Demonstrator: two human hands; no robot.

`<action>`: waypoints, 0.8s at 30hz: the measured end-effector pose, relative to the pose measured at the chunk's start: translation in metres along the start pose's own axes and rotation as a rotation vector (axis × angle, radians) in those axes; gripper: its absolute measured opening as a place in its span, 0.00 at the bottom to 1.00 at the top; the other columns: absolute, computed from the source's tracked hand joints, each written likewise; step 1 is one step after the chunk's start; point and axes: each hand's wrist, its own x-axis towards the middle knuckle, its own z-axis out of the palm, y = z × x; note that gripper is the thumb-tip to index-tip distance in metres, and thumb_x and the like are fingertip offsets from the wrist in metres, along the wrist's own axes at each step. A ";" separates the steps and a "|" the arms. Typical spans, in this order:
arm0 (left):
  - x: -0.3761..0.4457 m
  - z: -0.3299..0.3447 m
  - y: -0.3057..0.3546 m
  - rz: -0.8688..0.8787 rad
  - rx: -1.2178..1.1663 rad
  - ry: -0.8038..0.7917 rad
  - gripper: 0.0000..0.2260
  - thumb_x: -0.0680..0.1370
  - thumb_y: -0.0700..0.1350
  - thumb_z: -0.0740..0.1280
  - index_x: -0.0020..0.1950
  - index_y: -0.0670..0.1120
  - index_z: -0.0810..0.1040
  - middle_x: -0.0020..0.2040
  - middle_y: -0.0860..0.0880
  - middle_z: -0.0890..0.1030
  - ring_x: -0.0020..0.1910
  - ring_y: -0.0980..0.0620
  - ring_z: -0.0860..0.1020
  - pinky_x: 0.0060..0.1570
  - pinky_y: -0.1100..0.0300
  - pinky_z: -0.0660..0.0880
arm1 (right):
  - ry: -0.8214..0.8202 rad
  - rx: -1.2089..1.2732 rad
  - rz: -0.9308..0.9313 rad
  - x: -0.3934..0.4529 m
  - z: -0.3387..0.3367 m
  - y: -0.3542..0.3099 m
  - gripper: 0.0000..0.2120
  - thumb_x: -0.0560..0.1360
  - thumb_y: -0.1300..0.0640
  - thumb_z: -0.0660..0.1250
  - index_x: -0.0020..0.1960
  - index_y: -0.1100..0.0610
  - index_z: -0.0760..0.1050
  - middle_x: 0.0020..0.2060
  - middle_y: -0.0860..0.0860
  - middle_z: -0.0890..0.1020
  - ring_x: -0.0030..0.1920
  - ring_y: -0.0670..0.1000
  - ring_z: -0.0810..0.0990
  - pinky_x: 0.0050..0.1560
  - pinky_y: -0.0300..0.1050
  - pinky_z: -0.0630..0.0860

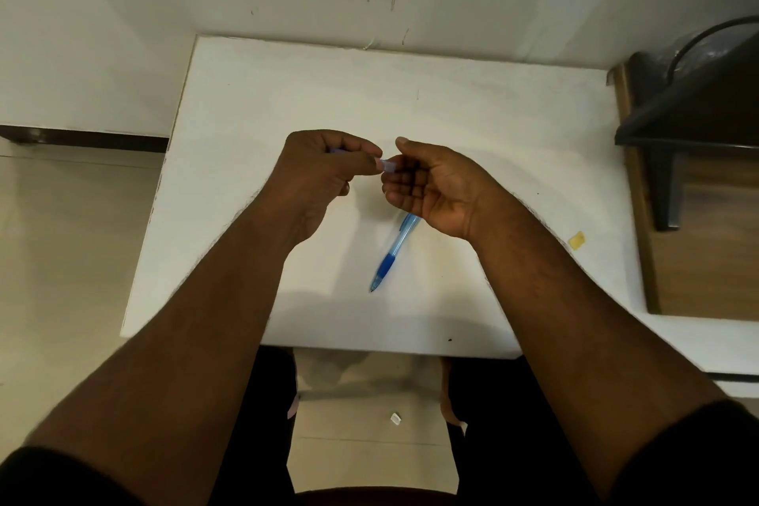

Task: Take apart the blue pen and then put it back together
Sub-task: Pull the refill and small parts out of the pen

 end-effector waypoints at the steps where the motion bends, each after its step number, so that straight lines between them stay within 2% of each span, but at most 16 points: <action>1: 0.000 -0.001 0.000 0.000 0.001 0.005 0.04 0.69 0.38 0.74 0.41 0.47 0.84 0.40 0.47 0.83 0.32 0.59 0.76 0.35 0.61 0.70 | -0.006 0.007 -0.004 0.000 -0.001 0.000 0.13 0.76 0.53 0.67 0.41 0.62 0.80 0.34 0.55 0.84 0.32 0.50 0.83 0.32 0.41 0.81; 5: 0.000 -0.002 0.003 0.018 0.053 0.019 0.05 0.68 0.37 0.74 0.38 0.47 0.84 0.38 0.48 0.84 0.36 0.57 0.78 0.34 0.62 0.72 | -0.028 0.079 -0.015 0.000 0.001 0.001 0.14 0.78 0.54 0.64 0.43 0.65 0.80 0.36 0.58 0.84 0.36 0.54 0.84 0.35 0.45 0.83; 7: -0.001 -0.002 0.005 0.057 0.105 0.009 0.04 0.67 0.37 0.74 0.38 0.45 0.84 0.39 0.45 0.85 0.38 0.55 0.79 0.33 0.62 0.72 | -0.037 0.110 -0.011 0.000 0.003 0.003 0.15 0.79 0.55 0.63 0.42 0.66 0.79 0.35 0.58 0.85 0.36 0.55 0.85 0.37 0.46 0.83; 12: -0.002 -0.001 0.005 0.099 0.179 0.016 0.04 0.67 0.37 0.75 0.39 0.45 0.84 0.37 0.48 0.84 0.36 0.57 0.79 0.31 0.67 0.72 | -0.046 0.104 -0.002 0.001 0.008 0.008 0.14 0.79 0.57 0.62 0.42 0.66 0.79 0.35 0.58 0.84 0.37 0.56 0.84 0.37 0.46 0.83; 17: -0.001 -0.009 0.006 0.059 0.046 0.020 0.05 0.69 0.38 0.74 0.42 0.45 0.84 0.37 0.49 0.83 0.33 0.59 0.77 0.34 0.63 0.72 | -0.036 0.120 -0.014 -0.001 0.003 0.004 0.09 0.76 0.59 0.67 0.44 0.66 0.79 0.37 0.58 0.82 0.35 0.53 0.83 0.38 0.45 0.83; 21: 0.000 -0.016 0.008 0.006 -0.128 0.047 0.04 0.69 0.37 0.74 0.42 0.43 0.84 0.33 0.52 0.81 0.32 0.54 0.71 0.34 0.61 0.69 | 0.008 0.153 -0.115 0.000 0.000 0.003 0.01 0.74 0.68 0.68 0.45 0.66 0.78 0.39 0.60 0.81 0.37 0.54 0.83 0.39 0.44 0.83; 24: -0.001 -0.017 0.011 -0.016 -0.237 0.064 0.04 0.71 0.35 0.73 0.43 0.43 0.83 0.33 0.53 0.82 0.31 0.54 0.71 0.33 0.63 0.69 | 0.033 0.162 -0.188 0.001 -0.003 0.002 0.04 0.72 0.72 0.68 0.44 0.66 0.78 0.40 0.60 0.81 0.41 0.56 0.82 0.39 0.43 0.83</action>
